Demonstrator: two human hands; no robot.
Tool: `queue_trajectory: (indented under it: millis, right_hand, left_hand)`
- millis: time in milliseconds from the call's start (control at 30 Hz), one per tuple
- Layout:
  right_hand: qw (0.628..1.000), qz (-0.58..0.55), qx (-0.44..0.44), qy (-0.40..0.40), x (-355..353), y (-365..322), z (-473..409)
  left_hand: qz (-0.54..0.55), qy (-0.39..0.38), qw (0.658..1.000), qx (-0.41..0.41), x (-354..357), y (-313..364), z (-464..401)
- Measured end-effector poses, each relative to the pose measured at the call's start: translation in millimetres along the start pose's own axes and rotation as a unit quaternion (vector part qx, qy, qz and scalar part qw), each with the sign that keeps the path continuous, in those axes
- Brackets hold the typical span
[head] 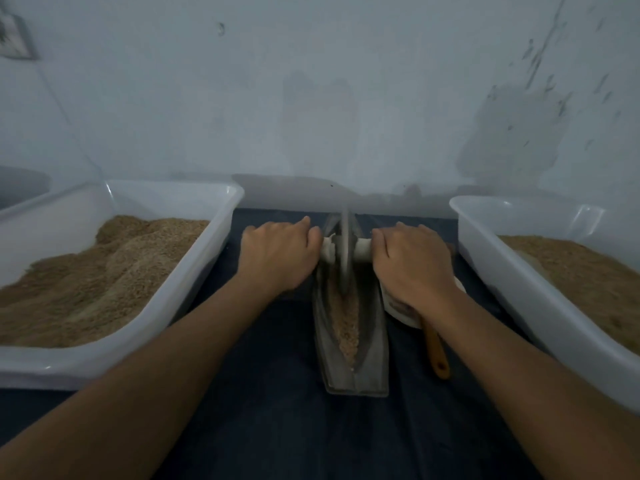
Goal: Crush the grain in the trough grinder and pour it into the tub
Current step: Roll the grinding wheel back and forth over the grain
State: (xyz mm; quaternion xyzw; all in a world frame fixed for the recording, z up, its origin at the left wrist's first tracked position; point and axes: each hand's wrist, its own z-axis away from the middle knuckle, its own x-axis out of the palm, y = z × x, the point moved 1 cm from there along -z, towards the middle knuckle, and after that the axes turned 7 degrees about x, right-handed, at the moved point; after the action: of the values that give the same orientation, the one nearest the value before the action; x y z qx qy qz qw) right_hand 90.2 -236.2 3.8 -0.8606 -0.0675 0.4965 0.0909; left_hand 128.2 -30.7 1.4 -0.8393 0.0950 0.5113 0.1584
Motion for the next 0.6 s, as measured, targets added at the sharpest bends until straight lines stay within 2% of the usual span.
queue_trajectory:
  millis: [133,300,400,500,600]
  right_hand:
    - [1.000,0.029,0.000,-0.011,6,-1,-8]
    - [0.999,0.024,-0.035,0.002,-9,-1,37]
    - [0.997,-0.005,-0.068,0.034,-20,8,70]
    - [0.995,-0.008,-0.080,0.052,-21,13,80]
    - [0.998,-0.008,-0.060,0.027,-15,9,61]
  left_hand:
    - [-0.013,-0.009,1.000,0.007,5,-2,-6]
    - [0.099,0.077,0.992,0.007,-4,2,49]
    - [0.116,0.096,0.988,0.029,-20,7,86]
    - [0.112,0.099,0.988,0.038,-25,10,92]
    - [0.106,0.075,0.991,0.031,-21,10,73]
